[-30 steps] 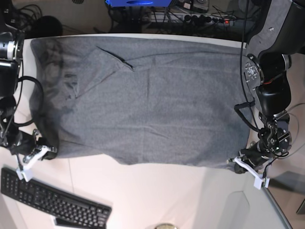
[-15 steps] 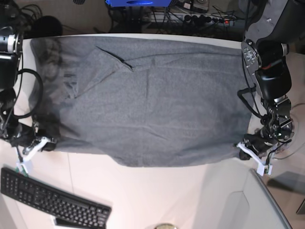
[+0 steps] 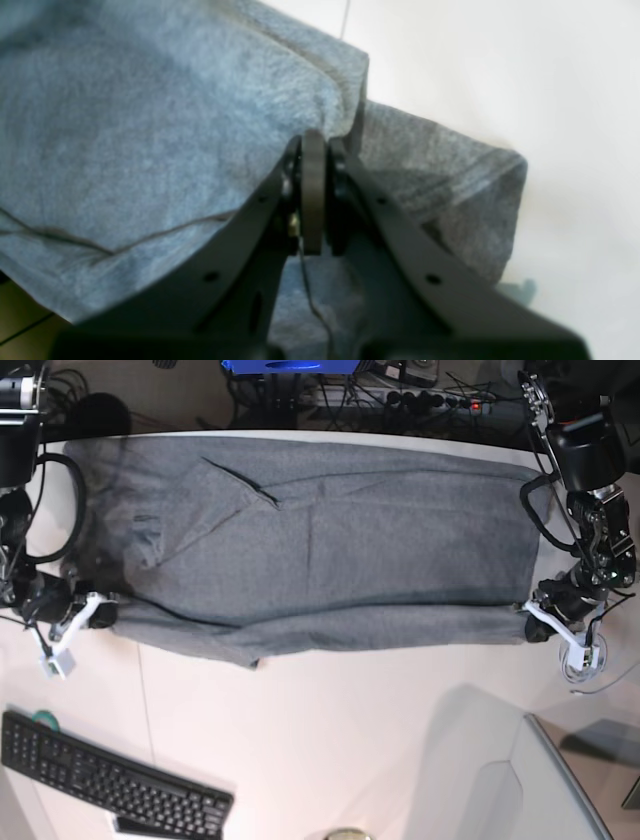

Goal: Layout the t-shirt on the table in an organized manner, then fold the t-shirt properly
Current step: 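Fold the held shirt side over the body with both grippers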

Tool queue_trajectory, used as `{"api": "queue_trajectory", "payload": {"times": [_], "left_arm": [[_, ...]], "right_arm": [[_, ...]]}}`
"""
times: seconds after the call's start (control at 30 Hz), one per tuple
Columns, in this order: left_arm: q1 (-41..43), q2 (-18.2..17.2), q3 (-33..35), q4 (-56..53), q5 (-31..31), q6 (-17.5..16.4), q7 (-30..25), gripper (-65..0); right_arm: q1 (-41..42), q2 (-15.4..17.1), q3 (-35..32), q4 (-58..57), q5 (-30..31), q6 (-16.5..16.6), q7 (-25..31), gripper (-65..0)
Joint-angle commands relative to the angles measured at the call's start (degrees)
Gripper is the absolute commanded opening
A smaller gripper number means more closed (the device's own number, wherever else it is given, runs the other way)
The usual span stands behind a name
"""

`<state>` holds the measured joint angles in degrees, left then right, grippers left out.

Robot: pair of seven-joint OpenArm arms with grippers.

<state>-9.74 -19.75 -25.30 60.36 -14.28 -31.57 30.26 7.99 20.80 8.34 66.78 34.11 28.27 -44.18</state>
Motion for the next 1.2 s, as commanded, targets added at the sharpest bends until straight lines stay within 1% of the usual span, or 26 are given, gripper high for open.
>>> {"api": "queue_trajectory", "payload": {"times": [0.0,0.1,0.17,0.33,0.47,0.5,0.6,0.83,0.9,1.17], "left_arm": [[0.02,-1.13,-0.15,2.28,-1.06,-0.21,-0.41,-65.0],[2.31,-1.13,-0.59,5.27,-0.97,-0.21,1.26,-65.0],[3.80,-1.75,-0.33,6.06,-0.97,-0.21,1.26,-65.0],[5.65,-1.75,-0.59,6.06,-1.15,-0.21,1.26,-65.0],[6.09,-1.66,-0.68,6.41,-1.15,-0.21,1.26,-65.0],[6.09,-1.66,-0.68,6.41,-1.15,-0.21,1.34,-65.0],[6.09,-1.57,-0.77,6.41,-1.15,-0.21,3.19,-65.0],[6.26,-1.48,-0.77,6.41,-1.15,-0.21,3.28,-65.0],[7.41,-1.75,-0.77,6.41,-1.15,-0.21,3.19,-65.0],[9.43,-1.57,-0.33,6.41,-1.15,-0.21,3.10,-65.0]], "right_arm": [[0.67,1.05,0.41,2.01,1.01,0.08,1.24,-65.0],[-0.56,1.05,0.41,3.41,1.01,0.08,0.27,-65.0],[-0.74,1.05,0.58,3.50,1.01,0.08,-0.87,-65.0],[-3.20,0.52,8.32,5.52,1.19,0.17,-4.92,-65.0],[-6.89,-0.01,10.34,10.71,1.28,0.17,-7.11,-65.0],[-7.42,-0.71,10.52,11.24,1.19,0.17,-7.29,-65.0],[-8.03,-1.15,10.61,11.41,1.01,0.08,-7.20,-65.0],[-10.41,-1.32,10.61,11.77,1.28,0.08,-7.20,-65.0],[-11.11,-1.32,10.61,11.85,1.19,0.08,-7.20,-65.0],[-11.20,-1.32,10.61,8.69,1.01,0.08,-6.85,-65.0]]}}
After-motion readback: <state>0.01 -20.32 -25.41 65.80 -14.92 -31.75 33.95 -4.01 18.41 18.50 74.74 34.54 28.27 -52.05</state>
